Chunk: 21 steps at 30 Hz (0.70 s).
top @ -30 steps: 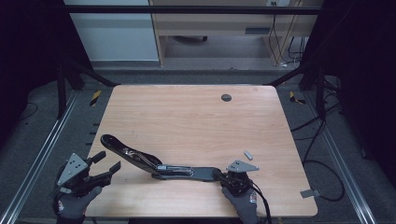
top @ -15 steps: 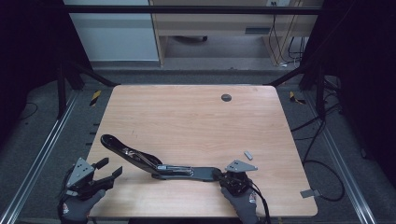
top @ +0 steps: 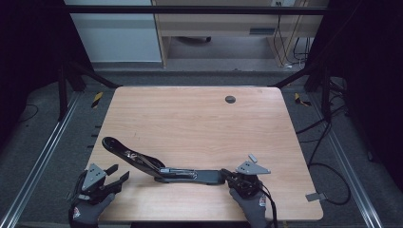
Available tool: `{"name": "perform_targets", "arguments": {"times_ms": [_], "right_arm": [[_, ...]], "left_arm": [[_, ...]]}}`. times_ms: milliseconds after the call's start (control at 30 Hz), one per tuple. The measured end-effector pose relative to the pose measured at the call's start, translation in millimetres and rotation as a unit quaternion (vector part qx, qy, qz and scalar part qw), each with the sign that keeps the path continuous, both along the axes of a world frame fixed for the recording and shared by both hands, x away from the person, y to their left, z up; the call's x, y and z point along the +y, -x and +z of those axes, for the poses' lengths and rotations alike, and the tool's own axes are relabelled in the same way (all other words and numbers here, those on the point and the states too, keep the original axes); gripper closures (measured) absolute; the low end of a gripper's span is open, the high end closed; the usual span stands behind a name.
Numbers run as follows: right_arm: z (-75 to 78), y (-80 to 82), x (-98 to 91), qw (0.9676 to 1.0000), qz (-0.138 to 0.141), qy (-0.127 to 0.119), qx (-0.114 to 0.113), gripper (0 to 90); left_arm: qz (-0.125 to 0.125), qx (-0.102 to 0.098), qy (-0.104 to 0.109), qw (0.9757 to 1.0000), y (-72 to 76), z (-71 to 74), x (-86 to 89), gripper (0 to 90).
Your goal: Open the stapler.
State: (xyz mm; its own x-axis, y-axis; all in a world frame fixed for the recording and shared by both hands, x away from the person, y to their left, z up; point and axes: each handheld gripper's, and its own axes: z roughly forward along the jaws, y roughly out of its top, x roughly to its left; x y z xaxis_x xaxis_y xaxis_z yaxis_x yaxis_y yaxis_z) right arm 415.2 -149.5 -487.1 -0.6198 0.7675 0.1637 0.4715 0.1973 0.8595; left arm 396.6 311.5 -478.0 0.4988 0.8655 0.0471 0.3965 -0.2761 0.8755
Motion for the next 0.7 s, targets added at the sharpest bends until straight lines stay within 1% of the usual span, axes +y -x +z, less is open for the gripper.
{"name": "perform_targets", "arguments": {"times_ms": [100,267,400,500,600,700], "right_arm": [[3.5,-0.2,-7.0,1.0,-0.007,0.002,-0.004,83.4],[10.1,0.0,-20.5,0.9996,-0.024,0.012,-0.006,79.8],[13.2,0.2,-27.5,0.9993,-0.033,0.019,-0.008,77.7],[15.1,-0.7,-31.4,0.9987,-0.04,0.029,-0.01,75.4],[16.5,-1.9,-35.5,0.9983,-0.046,0.036,-0.006,72.5],[18.0,-2.8,-40.1,0.9974,-0.057,0.043,-0.004,70.6]], "left_arm": [[-0.005,-0.001,-0.008,1.0,0.1,-1.3,-2.3,47.4],[-0.008,0.0,-0.01,0.9999,-0.3,-3.5,-3.8,47.0],[-0.009,0.002,-0.012,0.9999,-1.0,-5.4,-3.4,46.6],[-0.006,0.003,-0.013,0.9999,-1.2,-6.6,-3.1,46.8],[-0.001,0.003,-0.016,0.9999,-1.6,-7.5,-2.3,45.7],[0.004,0.005,-0.014,0.9999,-1.8,-8.0,-1.7,44.7]]}}
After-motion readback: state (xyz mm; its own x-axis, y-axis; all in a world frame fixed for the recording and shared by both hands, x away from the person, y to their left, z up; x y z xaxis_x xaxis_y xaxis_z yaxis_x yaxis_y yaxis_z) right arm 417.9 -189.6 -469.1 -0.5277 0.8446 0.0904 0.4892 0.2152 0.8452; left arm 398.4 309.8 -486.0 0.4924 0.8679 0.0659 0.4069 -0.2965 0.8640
